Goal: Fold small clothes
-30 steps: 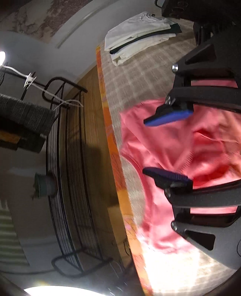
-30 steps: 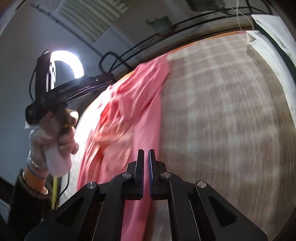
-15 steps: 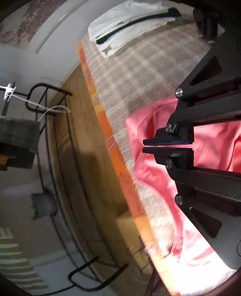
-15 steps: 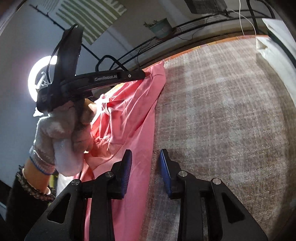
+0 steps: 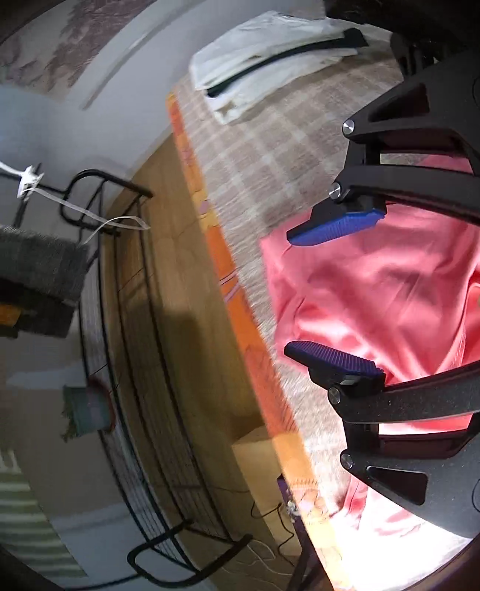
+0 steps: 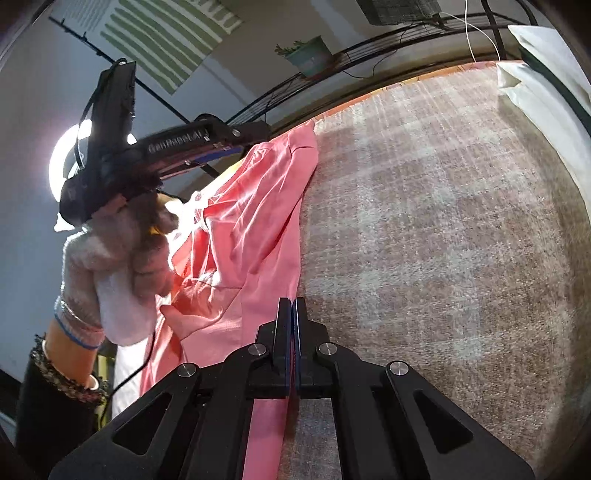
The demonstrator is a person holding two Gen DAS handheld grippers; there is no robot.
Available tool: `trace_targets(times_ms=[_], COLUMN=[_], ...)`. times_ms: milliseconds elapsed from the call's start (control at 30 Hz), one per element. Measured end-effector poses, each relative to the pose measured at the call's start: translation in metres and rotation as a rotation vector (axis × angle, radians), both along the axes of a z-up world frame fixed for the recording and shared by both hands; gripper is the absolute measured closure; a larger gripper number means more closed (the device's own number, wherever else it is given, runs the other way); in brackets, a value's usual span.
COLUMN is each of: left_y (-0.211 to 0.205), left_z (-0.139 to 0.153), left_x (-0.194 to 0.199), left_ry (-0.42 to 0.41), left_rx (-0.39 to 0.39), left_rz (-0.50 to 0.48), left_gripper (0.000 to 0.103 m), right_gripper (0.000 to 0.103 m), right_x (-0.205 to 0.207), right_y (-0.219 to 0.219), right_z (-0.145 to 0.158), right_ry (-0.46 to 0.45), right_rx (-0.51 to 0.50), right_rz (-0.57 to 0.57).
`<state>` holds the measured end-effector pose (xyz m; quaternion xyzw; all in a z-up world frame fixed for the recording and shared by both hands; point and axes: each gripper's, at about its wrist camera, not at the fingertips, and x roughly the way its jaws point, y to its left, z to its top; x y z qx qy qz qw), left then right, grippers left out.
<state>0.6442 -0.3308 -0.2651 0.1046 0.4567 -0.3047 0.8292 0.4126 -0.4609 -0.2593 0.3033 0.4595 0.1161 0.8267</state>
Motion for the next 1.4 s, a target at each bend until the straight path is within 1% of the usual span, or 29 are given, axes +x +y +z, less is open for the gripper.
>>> trace_targets(times_ms=[33,67,100,133,200,233,300,333,433,500,600,633,667,700,733,767,833,867,900,933,1000,1033,1067,1100,1133,1167,1233,1300,1400], left_y=[-0.003,-0.005,-0.007,-0.008,-0.011,-0.010,-0.003,0.003,0.017,0.025,0.039,0.047,0.055,0.062,0.068,0.074,0.080,0.082,0.082,0.083,0.083,0.083,0.083,0.083,0.083,0.085,0.086,0.089,0.092], left_z=[-0.004,-0.007,-0.010,-0.011,-0.009,-0.007,-0.005,-0.004,-0.004,-0.005,0.006,0.011,0.015,0.019,0.022,0.024,0.020,0.015,0.011,0.006,0.000,-0.002,-0.003,-0.004,-0.003,-0.001,0.006,0.011,0.015], left_x=[-0.001,-0.002,-0.004,-0.006,-0.013,-0.014,-0.013,-0.010,0.002,0.010,0.011,0.011,0.010,0.007,0.003,-0.003,-0.012,-0.015,-0.016,-0.017,-0.019,-0.020,-0.021,-0.021,-0.020,-0.021,-0.022,-0.021,-0.019], left_ry=[0.005,0.009,0.012,0.006,-0.045,-0.073,-0.097,-0.092,-0.112,-0.089,-0.087,-0.076,-0.053,-0.038,-0.034,-0.040,-0.036,-0.038,-0.041,-0.041,-0.037,-0.038,-0.035,-0.028,-0.024,-0.025,-0.040,-0.050,-0.057], left_rx=[0.020,0.026,0.037,0.052,0.086,0.098,0.101,0.092,0.109,0.102,0.080,0.069,0.045,0.023,0.014,0.019,0.054,0.095,0.122,0.143,0.139,0.128,0.123,0.122,0.106,0.097,0.084,0.084,0.090], left_rz=[-0.006,-0.013,-0.024,-0.027,-0.035,-0.026,0.011,0.030,0.108,0.159,0.173,0.175,0.167,0.150,0.139,0.124,0.084,0.076,0.077,0.077,0.080,0.080,0.082,0.087,0.093,0.095,0.092,0.091,0.095], left_gripper=[0.054,0.077,0.094,0.103,0.103,0.103,0.103,0.103,0.103,0.103,0.103,0.098,0.086,0.078,0.064,0.057,0.056,0.056,0.056,0.056,0.057,0.068,0.096,0.102,0.102,0.103,0.103,0.103,0.103], right_gripper=[0.103,0.103,0.103,0.103,0.103,0.103,0.103,0.103,0.103,0.103,0.103,0.103,0.103,0.103,0.103,0.103,0.103,0.102,0.100,0.097,0.096,0.096,0.095,0.090,0.077,0.069,0.069,0.069,0.069], right_x=[-0.003,-0.003,-0.006,-0.011,-0.010,-0.010,-0.011,-0.011,-0.011,-0.012,-0.017,-0.017,-0.017,-0.018,-0.018,-0.019,-0.019,-0.020,-0.023,-0.027,-0.040,-0.042,-0.045,-0.045,-0.045,-0.044,-0.040,-0.032,-0.019], right_y=[-0.005,-0.005,-0.007,-0.012,-0.008,-0.005,0.000,0.001,0.003,0.001,-0.004,-0.005,-0.005,-0.006,-0.007,-0.007,-0.008,-0.008,-0.008,-0.007,-0.002,0.005,0.016,0.026,0.038,0.051,0.079,0.102,0.115], right_z=[0.000,0.000,0.000,0.003,0.004,0.004,0.006,0.007,0.006,0.006,0.009,0.010,0.010,0.010,0.010,0.010,0.011,0.013,0.017,0.022,0.038,0.045,0.052,0.056,0.059,0.059,0.059,0.056,0.049], right_ry=[0.001,0.002,0.002,0.001,-0.001,-0.003,-0.008,-0.009,-0.009,-0.010,-0.009,-0.010,-0.011,-0.011,-0.011,-0.010,-0.012,-0.023,-0.038,-0.067,-0.132,-0.150,-0.174,-0.185,-0.191,-0.191,-0.199,-0.200,-0.183], right_rx=[0.004,0.006,0.004,0.000,-0.014,-0.026,-0.060,-0.069,-0.076,-0.078,-0.107,-0.109,-0.109,-0.104,-0.098,-0.092,-0.091,-0.087,-0.085,-0.092,-0.101,-0.106,-0.109,-0.105,-0.091,-0.090,-0.146,-0.234,-0.321], right_rz=[0.000,0.001,0.003,0.007,0.021,0.027,0.027,0.026,0.010,-0.015,-0.037,-0.033,-0.031,-0.031,-0.029,-0.031,-0.033,-0.024,-0.020,-0.025,0.008,0.036,0.080,0.123,0.178,0.223,0.284,0.327,0.321])
